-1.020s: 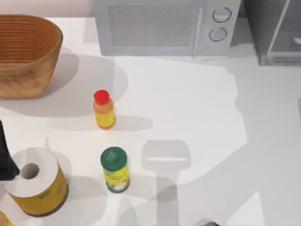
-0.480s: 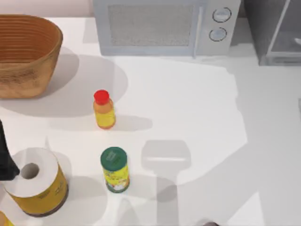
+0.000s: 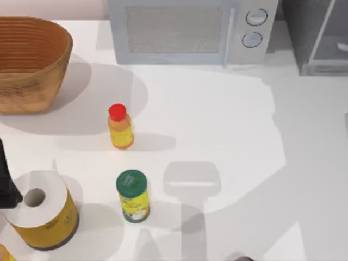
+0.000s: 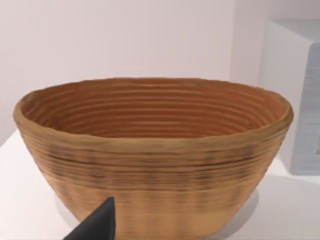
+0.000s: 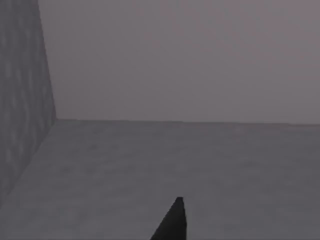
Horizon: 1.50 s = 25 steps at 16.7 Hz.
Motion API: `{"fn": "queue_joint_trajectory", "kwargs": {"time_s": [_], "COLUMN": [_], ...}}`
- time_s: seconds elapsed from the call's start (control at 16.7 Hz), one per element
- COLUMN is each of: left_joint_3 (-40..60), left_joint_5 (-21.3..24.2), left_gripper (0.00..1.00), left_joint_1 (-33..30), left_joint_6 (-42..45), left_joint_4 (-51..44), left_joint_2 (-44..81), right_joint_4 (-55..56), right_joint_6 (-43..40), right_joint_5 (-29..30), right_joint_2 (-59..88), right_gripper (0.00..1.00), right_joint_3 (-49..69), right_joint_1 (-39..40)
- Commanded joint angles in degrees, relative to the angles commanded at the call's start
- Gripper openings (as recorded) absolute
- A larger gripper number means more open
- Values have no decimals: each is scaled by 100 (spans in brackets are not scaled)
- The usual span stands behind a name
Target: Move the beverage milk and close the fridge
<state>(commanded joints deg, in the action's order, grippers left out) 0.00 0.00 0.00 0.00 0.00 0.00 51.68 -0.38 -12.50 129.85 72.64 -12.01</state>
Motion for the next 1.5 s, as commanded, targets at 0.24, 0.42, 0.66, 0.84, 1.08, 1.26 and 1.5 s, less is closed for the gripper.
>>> {"fn": "queue_joint_trajectory", "kwargs": {"time_s": [0.24,0.42,0.66,0.84,1.08,1.26,1.5], "left_joint_3": [0,0,0,0,0,0,0], "left_joint_5": [0,0,0,0,0,0,0], "left_gripper": [100,100,100,100,100,100,100], "left_joint_1": [0,0,0,0,0,0,0], "left_joint_6": [0,0,0,0,0,0,0], "left_joint_4": [0,0,0,0,0,0,0], "left_joint_2": [0,0,0,0,0,0,0], "right_joint_4": [0,0,1,-67,-480,-992,-1863], "right_joint_6": [0,0,0,14,48,55,42], "right_joint_5": [0,0,0,32,172,305,495], "right_joint_2": [0,0,-3,-176,-1245,-2603,-4895], "right_gripper": [100,100,100,100,100,100,100], "right_joint_3": [0,0,-3,-100,-683,-1402,-2624], "right_joint_1": [0,0,11,12,68,176,396]}}
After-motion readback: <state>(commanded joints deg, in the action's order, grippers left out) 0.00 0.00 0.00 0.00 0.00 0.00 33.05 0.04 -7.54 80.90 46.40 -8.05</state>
